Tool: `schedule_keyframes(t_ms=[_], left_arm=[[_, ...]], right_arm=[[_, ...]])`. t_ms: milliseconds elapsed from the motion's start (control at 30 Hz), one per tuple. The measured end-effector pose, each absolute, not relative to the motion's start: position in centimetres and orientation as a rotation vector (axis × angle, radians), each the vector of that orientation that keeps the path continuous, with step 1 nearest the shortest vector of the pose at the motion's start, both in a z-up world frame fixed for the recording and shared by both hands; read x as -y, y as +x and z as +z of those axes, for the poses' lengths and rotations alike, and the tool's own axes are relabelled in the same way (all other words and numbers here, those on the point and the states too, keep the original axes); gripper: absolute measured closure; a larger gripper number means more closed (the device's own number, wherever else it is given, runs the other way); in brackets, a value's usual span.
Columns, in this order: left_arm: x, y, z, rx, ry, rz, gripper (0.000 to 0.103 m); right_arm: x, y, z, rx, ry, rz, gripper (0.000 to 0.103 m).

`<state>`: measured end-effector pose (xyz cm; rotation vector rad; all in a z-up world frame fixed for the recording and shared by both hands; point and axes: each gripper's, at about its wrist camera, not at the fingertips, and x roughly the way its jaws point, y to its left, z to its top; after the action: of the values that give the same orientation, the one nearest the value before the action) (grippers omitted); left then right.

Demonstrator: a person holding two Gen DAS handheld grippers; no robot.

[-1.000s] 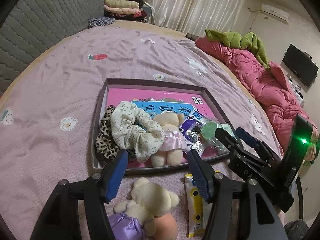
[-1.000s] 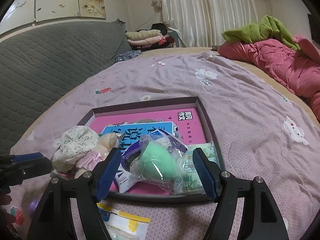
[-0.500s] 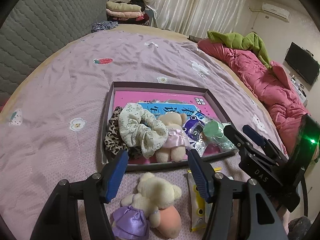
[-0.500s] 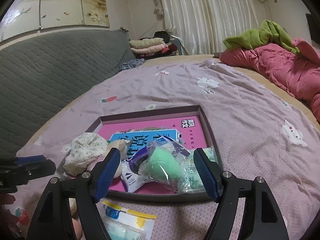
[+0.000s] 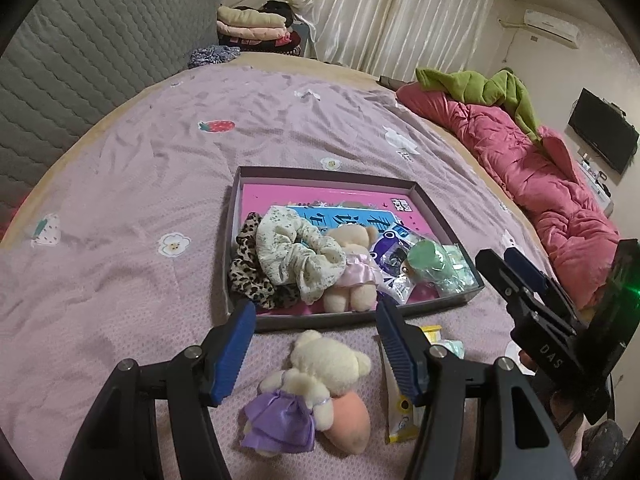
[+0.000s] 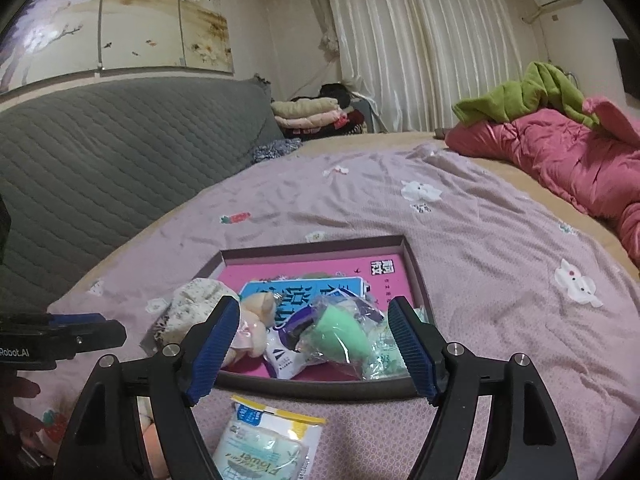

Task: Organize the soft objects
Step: 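Withdraw both open tools toward the purple-dress bear and wipes pack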

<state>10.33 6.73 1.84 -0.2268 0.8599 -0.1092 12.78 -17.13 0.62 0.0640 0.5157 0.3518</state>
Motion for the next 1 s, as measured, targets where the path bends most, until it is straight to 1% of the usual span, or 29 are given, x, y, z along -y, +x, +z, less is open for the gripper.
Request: schedule_keyframes(t_ms=[600,1000], left_arm=[[-5.7,8.9,1.6,-0.881,-0.197,-0.119,0.041],[-6.0,8.1,1.1,-0.91,-0.183,-0.122,0.041]], right_arm=[[14.2,7.9,0.1,-0.564,-0.02,0.436,0.025],[14.0,6.5,-0.1,-0.586,-0.05,0.414,0.025]])
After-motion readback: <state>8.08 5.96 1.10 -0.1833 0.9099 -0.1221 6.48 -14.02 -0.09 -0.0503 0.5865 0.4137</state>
